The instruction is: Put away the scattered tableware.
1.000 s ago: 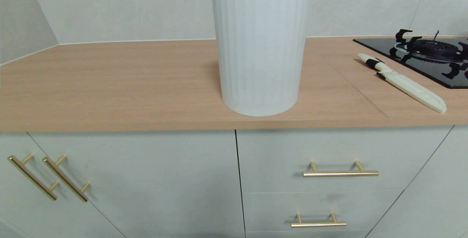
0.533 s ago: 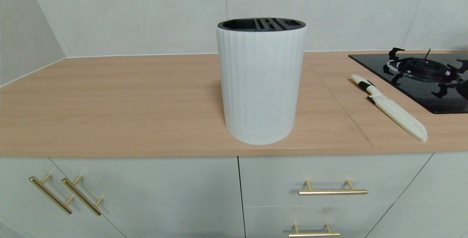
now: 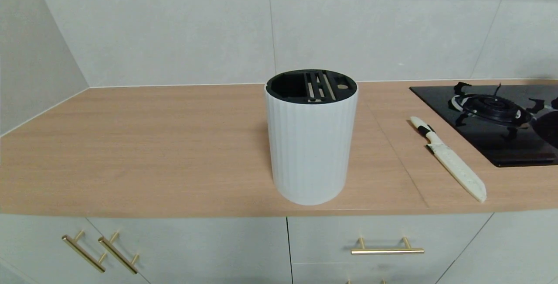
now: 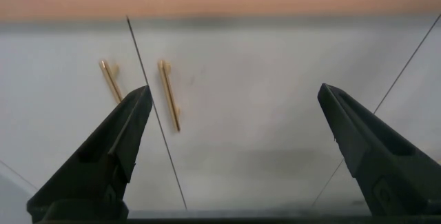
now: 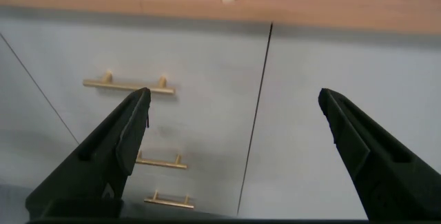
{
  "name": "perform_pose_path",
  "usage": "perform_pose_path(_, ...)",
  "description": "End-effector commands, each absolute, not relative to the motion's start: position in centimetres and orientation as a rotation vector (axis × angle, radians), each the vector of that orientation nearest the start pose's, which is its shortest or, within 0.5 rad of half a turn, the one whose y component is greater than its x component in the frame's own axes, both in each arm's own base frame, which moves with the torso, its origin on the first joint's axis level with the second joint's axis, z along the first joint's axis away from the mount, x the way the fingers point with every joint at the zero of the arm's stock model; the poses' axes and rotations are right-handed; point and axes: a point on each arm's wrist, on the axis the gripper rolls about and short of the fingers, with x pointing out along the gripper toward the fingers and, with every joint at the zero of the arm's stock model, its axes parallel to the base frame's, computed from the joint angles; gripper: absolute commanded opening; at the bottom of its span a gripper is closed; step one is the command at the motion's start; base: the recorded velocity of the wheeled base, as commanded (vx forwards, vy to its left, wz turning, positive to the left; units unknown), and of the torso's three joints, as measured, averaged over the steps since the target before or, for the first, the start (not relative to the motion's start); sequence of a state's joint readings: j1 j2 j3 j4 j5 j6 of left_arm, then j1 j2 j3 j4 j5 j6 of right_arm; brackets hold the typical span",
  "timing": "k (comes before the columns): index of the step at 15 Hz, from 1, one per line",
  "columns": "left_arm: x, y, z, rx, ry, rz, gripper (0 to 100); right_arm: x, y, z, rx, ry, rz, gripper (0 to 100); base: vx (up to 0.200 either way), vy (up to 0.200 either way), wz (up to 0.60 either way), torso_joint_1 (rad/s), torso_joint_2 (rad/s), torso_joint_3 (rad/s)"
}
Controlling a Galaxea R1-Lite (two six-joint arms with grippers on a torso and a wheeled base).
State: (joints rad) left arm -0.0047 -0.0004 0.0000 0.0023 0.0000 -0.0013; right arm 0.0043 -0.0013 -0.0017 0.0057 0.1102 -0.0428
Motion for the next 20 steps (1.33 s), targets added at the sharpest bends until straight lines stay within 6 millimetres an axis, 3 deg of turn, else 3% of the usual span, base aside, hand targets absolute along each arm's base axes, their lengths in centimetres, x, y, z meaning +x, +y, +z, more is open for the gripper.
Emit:
perform_pose_path(1,-2.28,0.01,7.53,-0.002,0.002,-0.005,100,-2.31,0.24,7.53,-0.043,0.002,0.115,100,0.0,0.0,0.0,0.207,-0.49,-0.266)
perform_pose_path(20,-2.28,0.01,7.53,-0.002,0.002,-0.005,100,-2.31,0.24,7.53,-0.043,0.002,0.115,100,0.0,0.0,0.0,0.248,-0.53,-0.287)
